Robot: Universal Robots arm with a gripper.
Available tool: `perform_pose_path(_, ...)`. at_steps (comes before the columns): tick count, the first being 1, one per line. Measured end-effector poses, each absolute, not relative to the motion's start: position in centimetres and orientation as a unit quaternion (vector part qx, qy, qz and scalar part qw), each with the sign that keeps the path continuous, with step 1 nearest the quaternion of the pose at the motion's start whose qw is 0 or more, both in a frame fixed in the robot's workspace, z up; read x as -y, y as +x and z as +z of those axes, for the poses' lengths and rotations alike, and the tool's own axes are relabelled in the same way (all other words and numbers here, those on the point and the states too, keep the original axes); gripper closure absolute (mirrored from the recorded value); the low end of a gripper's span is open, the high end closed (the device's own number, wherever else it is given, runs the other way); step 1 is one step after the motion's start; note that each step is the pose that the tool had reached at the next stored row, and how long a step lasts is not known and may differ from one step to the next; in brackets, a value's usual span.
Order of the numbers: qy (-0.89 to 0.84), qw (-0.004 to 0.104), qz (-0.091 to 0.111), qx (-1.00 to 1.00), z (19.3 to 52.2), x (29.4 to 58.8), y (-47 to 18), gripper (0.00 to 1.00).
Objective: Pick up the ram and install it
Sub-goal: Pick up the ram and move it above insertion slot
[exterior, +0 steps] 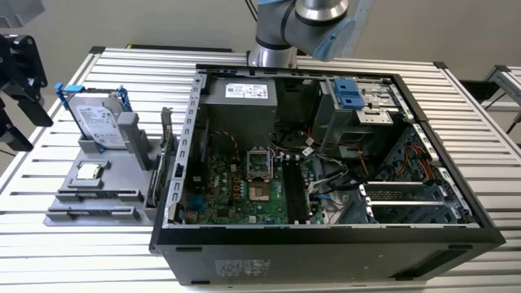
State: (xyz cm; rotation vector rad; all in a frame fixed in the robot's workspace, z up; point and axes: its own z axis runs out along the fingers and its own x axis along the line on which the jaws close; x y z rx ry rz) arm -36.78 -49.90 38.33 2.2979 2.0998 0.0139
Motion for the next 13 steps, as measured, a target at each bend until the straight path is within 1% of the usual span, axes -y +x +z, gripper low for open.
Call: perform_pose_path(13, 0.730, 0.014, 0.005, -0.683, 37.65, 49.86, -36.78, 0.00)
